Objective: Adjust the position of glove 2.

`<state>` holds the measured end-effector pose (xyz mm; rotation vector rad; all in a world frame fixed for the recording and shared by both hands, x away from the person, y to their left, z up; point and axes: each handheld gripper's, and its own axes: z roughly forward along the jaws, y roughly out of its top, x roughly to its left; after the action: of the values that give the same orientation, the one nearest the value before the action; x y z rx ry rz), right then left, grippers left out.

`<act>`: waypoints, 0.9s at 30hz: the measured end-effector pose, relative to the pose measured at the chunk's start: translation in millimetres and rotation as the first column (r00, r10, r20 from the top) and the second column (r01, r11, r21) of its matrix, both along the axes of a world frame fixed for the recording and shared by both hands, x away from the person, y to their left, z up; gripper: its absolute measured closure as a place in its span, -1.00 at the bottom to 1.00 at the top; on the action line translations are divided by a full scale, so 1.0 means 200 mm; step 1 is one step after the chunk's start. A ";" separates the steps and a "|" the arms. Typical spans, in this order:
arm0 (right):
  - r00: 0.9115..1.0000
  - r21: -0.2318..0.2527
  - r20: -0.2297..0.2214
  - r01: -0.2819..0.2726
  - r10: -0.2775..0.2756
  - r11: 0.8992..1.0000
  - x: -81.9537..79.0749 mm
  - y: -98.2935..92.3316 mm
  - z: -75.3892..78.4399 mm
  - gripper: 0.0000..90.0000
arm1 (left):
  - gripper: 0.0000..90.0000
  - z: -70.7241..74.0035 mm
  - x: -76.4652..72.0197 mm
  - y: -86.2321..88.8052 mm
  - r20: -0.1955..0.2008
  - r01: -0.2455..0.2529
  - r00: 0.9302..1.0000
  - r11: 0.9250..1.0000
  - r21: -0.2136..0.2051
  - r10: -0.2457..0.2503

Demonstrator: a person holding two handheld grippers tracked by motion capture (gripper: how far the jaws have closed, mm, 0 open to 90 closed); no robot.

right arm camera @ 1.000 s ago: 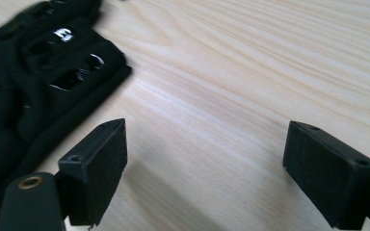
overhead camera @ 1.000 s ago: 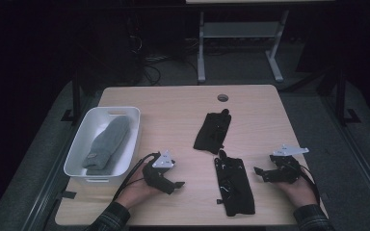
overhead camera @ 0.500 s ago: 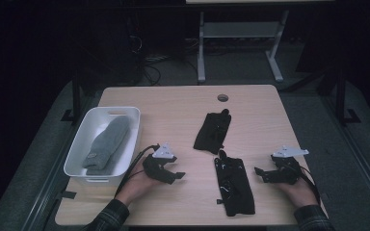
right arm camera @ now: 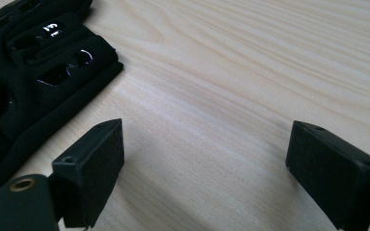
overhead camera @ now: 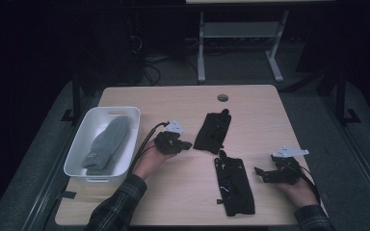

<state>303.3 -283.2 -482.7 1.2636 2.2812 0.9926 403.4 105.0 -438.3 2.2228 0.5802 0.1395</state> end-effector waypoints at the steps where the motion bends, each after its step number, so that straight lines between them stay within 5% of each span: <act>1: 1.000 0.000 0.000 0.000 0.000 1.000 0.00 0.00 0.00 -0.71 | 0.99 0.00 0.02 -0.02 0.002 -0.007 1.000 1.000 -0.003 0.007; 9: 1.000 0.002 0.001 0.002 -0.002 1.000 0.00 0.00 0.00 -0.71 | 0.98 0.00 0.19 -0.20 0.002 -0.008 1.000 1.000 -0.004 0.008; 16: 1.000 0.002 0.003 0.001 -0.001 1.000 0.00 0.00 0.00 -0.71 | 0.98 -0.08 0.28 -0.38 -0.003 0.000 1.000 1.000 0.021 0.000; 27: 1.000 0.002 0.002 0.001 -0.001 1.000 0.00 0.00 0.00 -0.71 | 0.99 -0.15 0.31 -0.42 -0.025 -0.018 1.000 0.999 0.027 0.018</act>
<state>303.5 -283.2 -482.9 1.2634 2.2786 0.9954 465.4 20.7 -469.0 2.2490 0.6155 0.1296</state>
